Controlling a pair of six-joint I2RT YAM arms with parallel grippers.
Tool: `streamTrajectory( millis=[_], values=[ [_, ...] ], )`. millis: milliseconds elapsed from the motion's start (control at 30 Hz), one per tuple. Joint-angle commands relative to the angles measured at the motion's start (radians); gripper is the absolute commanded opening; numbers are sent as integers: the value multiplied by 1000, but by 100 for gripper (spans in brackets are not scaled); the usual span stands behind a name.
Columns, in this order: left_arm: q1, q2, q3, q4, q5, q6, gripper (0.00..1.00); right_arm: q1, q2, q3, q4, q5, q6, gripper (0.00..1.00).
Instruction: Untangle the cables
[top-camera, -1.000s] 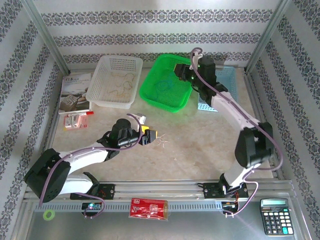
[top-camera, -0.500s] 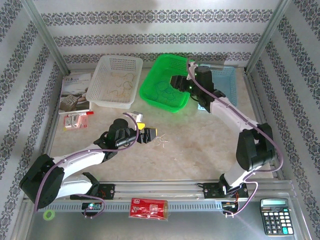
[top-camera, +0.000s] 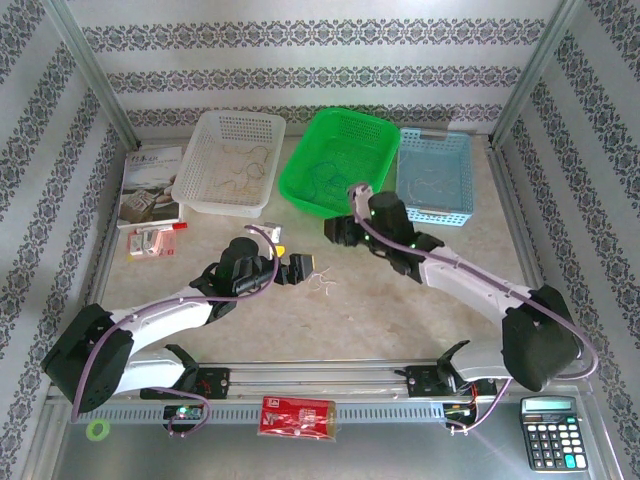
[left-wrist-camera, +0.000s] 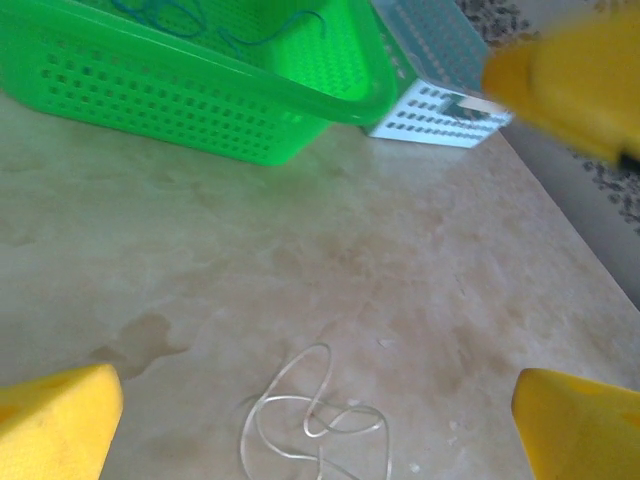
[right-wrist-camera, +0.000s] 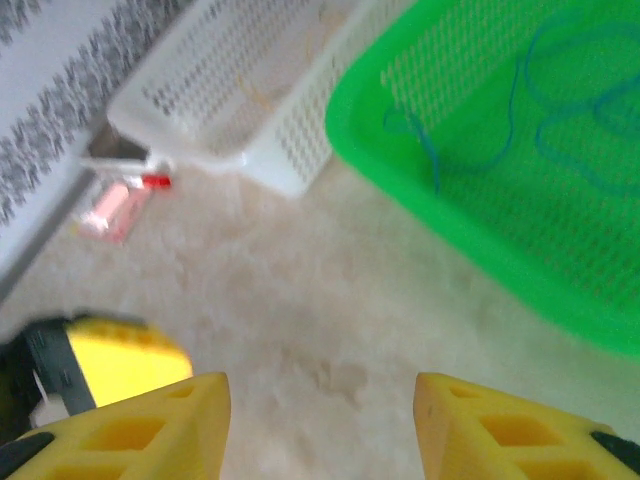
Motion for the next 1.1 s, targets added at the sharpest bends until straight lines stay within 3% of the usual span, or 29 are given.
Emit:
streamTrajectory(
  millis=[0, 133, 867, 967, 1067],
  values=[
    [-12, -32, 11, -66, -148, -57, 100, 56, -32, -84, -12, 77, -2, 53],
    [0, -61, 21, -147, -200, -84, 100, 113, -42, -161, -27, 113, 20, 54],
    [6, -24, 49, -151, -99, -69, 100, 194, 120, -214, 19, 79, 91, 59],
    [6, -17, 57, -152, -93, -67, 100, 194, 145, -218, 30, 76, 92, 47],
    [6, -11, 66, -154, -84, -67, 100, 193, 157, -216, 33, 69, 84, 24]
  ],
)
